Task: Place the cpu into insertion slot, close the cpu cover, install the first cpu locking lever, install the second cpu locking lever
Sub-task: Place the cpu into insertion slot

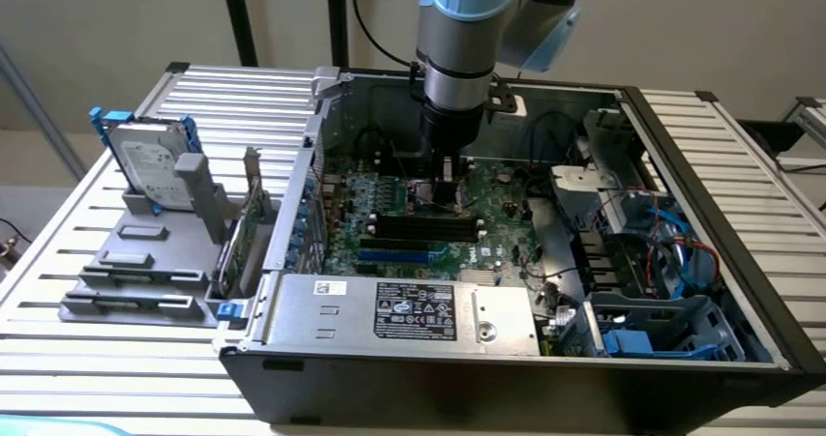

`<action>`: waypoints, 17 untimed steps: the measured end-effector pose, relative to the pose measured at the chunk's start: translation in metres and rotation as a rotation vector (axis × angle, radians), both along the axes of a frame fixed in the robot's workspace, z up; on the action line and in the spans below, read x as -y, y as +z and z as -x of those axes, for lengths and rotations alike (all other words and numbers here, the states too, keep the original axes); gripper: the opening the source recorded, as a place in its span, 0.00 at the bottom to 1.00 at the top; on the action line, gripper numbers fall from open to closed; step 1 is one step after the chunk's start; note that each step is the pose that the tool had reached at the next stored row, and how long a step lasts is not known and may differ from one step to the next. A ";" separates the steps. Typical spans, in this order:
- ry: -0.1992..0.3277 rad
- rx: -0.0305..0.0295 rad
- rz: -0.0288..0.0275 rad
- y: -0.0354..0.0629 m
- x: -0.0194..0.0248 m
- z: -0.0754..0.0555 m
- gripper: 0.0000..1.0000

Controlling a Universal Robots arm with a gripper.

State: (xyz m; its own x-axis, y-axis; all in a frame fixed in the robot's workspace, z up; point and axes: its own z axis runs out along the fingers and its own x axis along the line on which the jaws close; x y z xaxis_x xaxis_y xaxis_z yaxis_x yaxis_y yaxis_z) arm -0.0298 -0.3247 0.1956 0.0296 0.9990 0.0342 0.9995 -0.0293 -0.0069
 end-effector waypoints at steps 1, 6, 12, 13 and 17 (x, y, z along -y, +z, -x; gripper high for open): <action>0.000 0.0000 0.0000 0.0000 0.0000 0.000 0.55; 0.000 -0.0006 -0.0003 0.0006 0.0000 0.000 0.55; -0.001 -0.0017 -0.0002 0.0017 0.0000 0.000 0.55; 0.000 -0.0019 -0.0001 0.0019 0.0000 -0.001 0.55; -0.001 -0.0028 -0.0001 0.0033 0.0000 -0.002 0.55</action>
State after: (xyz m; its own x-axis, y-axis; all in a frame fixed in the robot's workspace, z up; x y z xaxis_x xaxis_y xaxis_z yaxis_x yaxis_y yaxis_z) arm -0.0282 -0.3247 0.1989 0.0302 0.9990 0.0342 0.9995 -0.0299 -0.0097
